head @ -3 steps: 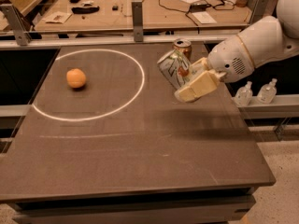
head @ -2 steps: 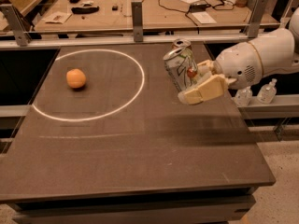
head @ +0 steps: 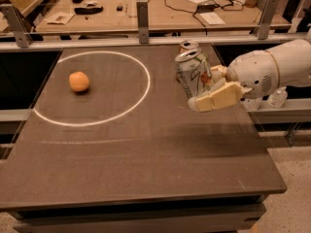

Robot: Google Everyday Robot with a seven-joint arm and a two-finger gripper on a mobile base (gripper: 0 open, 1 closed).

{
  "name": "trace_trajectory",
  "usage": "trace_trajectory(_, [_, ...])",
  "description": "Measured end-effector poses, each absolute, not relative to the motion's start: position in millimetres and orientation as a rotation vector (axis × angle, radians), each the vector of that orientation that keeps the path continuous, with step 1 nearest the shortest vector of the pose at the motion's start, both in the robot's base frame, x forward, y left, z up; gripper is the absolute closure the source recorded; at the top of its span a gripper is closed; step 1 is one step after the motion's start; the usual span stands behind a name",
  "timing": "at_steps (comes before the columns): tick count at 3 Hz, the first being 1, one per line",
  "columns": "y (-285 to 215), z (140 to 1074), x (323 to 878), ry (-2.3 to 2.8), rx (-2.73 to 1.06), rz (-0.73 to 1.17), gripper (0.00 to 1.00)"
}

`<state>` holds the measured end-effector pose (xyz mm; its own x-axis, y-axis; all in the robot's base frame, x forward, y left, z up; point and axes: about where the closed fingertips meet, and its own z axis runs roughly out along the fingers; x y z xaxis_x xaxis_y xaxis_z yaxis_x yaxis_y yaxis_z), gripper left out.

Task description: Place 7up can upright

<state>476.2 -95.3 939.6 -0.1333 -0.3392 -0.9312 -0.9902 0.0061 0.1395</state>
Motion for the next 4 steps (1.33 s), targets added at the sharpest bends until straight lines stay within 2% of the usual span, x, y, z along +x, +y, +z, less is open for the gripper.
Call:
trace_trajectory(2, [-86,932,465,1.572,-1.342,1.115,1.00])
trace_trajectory(4, [-75,900,445,1.560,-1.291,0.998,1.00])
